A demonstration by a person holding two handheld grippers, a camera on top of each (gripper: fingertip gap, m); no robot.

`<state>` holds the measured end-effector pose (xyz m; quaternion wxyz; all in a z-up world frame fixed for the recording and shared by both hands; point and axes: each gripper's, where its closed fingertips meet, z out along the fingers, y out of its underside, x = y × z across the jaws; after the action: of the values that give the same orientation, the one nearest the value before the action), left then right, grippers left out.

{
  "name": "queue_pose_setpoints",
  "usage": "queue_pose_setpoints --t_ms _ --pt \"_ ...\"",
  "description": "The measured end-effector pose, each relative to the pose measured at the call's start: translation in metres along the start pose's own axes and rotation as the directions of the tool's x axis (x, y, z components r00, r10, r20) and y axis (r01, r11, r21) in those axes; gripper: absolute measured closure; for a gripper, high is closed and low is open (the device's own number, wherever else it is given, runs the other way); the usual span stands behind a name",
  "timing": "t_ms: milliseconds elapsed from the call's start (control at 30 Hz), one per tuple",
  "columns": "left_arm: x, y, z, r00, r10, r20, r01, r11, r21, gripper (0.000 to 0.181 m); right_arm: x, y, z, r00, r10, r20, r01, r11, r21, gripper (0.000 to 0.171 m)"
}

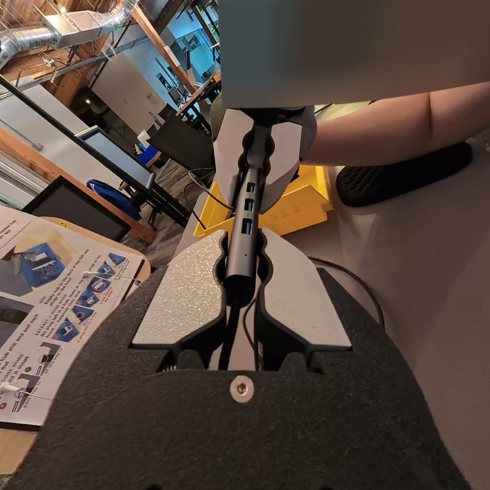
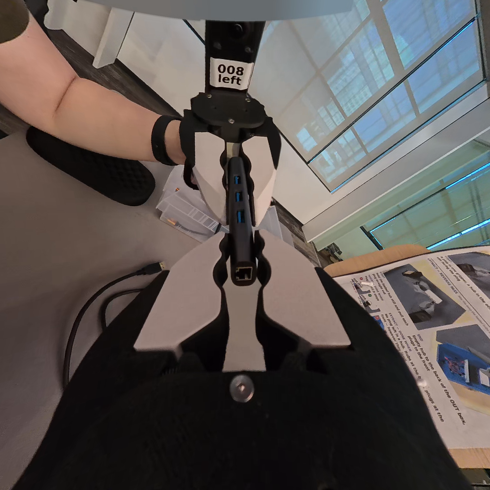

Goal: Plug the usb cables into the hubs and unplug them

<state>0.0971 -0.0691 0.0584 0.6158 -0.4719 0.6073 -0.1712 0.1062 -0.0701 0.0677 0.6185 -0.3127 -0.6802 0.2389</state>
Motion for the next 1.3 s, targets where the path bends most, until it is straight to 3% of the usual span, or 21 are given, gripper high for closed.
queue_pose_setpoints --t_ms 367,533,767,867,933,1000,1133,1233,1300 --pt "-0.003 -0.001 -0.007 1.0 -0.013 -0.001 0.013 0.999 0.04 0.16 0.0 -0.01 0.005 0.999 0.042 -0.016 -0.041 0.998 0.055 0.153" --pt "-0.002 0.007 -0.006 0.999 0.037 -0.001 -0.037 0.999 -0.029 0.163 0.001 0.0 0.008 0.998 0.061 -0.029 -0.06 0.998 0.021 0.151" --pt "-0.041 0.024 -0.022 0.98 0.056 0.191 -0.029 0.989 -0.143 0.164 0.037 -0.009 -0.001 0.938 0.126 -0.324 -0.093 0.989 0.117 0.14" --pt "-0.075 0.027 -0.049 0.94 -0.007 0.342 0.055 0.99 -0.132 0.164 0.033 -0.01 0.015 0.867 0.309 -0.39 -0.285 0.951 0.119 0.144" --pt "-0.094 0.031 -0.067 0.899 -0.003 0.438 0.076 0.986 -0.151 0.164 0.002 0.007 0.048 0.818 0.475 -0.325 -0.487 0.872 0.049 0.144" --pt "-0.105 0.031 -0.078 0.864 0.005 0.504 0.087 0.983 -0.159 0.164 -0.047 0.036 0.083 0.79 0.56 -0.248 -0.602 0.785 -0.144 0.143" --pt "-0.111 0.027 -0.081 0.83 0.006 0.557 0.088 0.986 -0.142 0.164 -0.122 0.085 0.109 0.799 0.572 -0.185 -0.591 0.69 -0.417 0.153" --pt "-0.11 0.027 -0.075 0.828 0.019 0.56 0.075 0.987 -0.145 0.164 -0.134 0.119 0.105 0.827 0.519 -0.216 -0.546 0.649 -0.529 0.156" --pt "-0.109 0.03 -0.071 0.827 0.021 0.562 0.077 0.986 -0.151 0.164 -0.136 0.126 0.107 0.762 0.612 -0.213 -0.616 0.582 -0.532 0.158"
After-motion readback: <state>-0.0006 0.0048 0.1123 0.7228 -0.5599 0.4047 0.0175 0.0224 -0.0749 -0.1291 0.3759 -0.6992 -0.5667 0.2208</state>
